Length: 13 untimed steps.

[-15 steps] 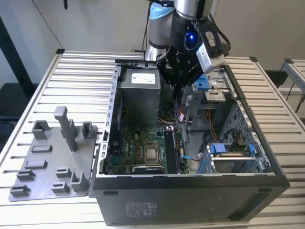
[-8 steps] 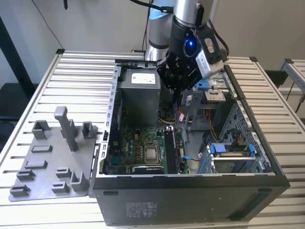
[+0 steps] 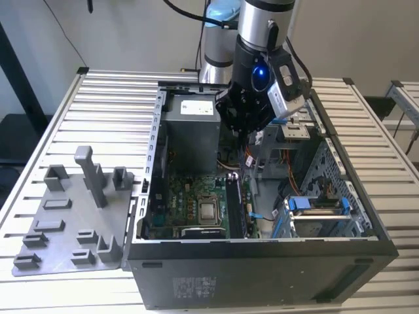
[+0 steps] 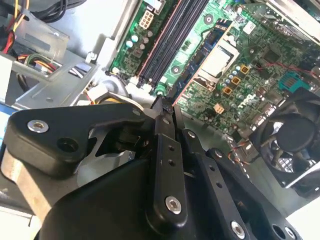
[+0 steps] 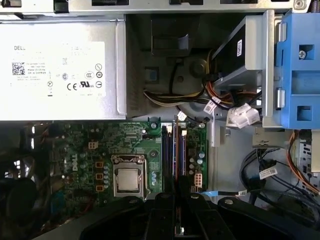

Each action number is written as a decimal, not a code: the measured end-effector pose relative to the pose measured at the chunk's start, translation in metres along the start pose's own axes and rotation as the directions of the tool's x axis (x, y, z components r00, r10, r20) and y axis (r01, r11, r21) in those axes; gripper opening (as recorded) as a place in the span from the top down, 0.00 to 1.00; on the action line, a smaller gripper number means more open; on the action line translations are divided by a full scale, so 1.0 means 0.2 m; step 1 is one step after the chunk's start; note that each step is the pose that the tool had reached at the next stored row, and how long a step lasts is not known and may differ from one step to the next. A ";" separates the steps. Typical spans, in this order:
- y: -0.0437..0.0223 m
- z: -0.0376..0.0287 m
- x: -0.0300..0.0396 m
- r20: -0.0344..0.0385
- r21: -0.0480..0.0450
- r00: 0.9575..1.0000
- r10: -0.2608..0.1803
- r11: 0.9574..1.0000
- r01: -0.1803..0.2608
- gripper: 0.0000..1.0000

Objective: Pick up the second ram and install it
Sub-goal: 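Insert the second ram into the second slot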

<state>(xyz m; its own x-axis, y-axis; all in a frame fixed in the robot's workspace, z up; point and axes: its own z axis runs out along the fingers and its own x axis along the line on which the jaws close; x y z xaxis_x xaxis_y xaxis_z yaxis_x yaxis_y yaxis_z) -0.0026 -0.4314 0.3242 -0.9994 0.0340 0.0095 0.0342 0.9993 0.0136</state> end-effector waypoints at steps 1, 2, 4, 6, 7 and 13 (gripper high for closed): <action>0.000 0.009 0.000 0.000 0.000 1.000 0.000 1.000 0.000 0.86; 0.000 0.018 0.000 0.000 0.000 1.000 0.000 1.000 0.000 0.86; 0.000 0.036 -0.001 0.000 0.000 1.000 0.000 1.000 0.000 0.86; -0.001 0.053 -0.001 0.000 0.001 1.000 0.000 1.000 0.000 0.86; -0.002 0.058 -0.001 0.000 0.002 1.000 0.000 1.000 0.000 0.86; -0.035 0.100 -0.002 0.001 0.002 1.000 0.000 1.000 0.000 0.86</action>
<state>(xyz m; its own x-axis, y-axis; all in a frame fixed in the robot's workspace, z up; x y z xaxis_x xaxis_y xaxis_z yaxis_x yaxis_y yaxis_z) -0.0025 -0.4380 0.3040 -0.9994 0.0336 0.0089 0.0337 0.9994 0.0114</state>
